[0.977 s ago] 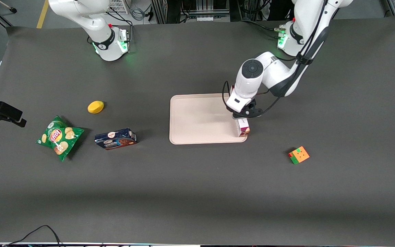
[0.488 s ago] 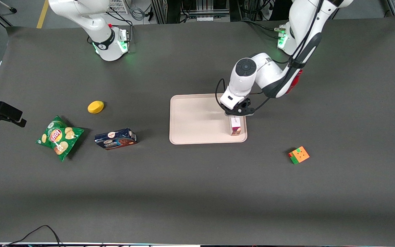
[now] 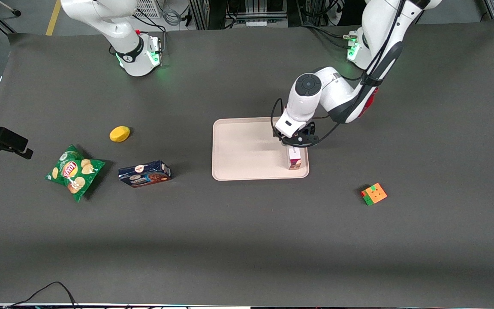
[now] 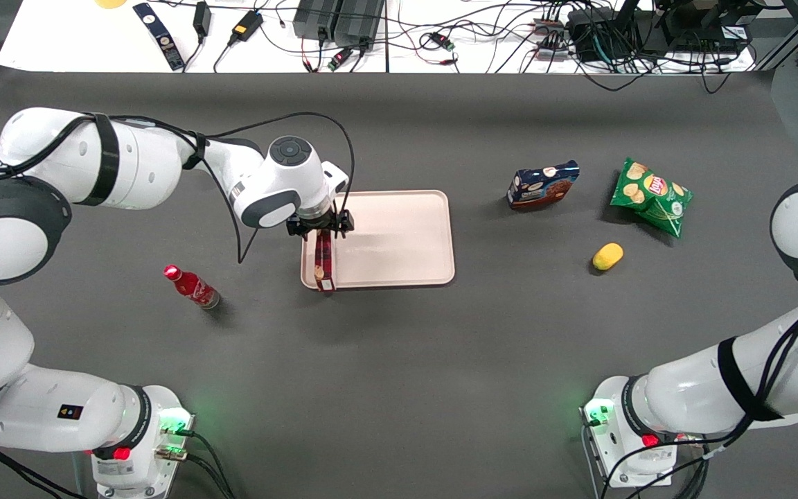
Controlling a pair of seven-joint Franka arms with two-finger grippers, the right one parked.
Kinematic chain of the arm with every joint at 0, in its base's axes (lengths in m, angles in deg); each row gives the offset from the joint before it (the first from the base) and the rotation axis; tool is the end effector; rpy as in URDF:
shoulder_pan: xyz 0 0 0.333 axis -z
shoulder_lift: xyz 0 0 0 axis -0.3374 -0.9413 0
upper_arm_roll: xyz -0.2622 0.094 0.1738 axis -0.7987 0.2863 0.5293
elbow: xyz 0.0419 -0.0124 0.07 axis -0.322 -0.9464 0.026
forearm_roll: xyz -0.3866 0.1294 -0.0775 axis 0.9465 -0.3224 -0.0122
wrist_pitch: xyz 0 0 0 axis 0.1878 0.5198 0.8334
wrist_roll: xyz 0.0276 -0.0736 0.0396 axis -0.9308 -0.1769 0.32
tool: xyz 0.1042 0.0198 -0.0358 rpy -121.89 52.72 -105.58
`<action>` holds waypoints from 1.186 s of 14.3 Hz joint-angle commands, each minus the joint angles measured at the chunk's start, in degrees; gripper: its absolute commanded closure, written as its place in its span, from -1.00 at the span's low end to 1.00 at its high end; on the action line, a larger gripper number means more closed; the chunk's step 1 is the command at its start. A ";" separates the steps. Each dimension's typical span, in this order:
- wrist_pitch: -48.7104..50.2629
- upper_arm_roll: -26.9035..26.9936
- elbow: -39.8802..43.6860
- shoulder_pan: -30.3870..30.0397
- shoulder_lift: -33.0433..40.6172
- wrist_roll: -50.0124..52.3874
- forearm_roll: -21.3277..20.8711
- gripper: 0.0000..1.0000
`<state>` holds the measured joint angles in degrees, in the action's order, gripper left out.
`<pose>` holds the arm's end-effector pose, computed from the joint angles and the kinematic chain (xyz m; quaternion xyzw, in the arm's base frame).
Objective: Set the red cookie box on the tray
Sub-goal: 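Lower the cookie box upright onto the tray's rim area, then open the left gripper and lift away from the box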
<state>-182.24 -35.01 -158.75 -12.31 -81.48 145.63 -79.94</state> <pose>0.4226 -0.3788 0.2083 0.9993 0.0286 0.0106 0.0223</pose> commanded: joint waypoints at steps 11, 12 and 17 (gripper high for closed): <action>49.21 0.02 31.39 -2.23 11.39 -24.75 9.77 -0.99; 52.20 1.95 33.24 -2.23 12.62 -28.96 10.21 -0.99; 53.73 19.43 32.65 -1.53 22.01 -50.62 14.41 -1.00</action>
<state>-129.35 -23.26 -124.61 -14.62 -64.30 102.09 -69.29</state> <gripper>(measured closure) 0.000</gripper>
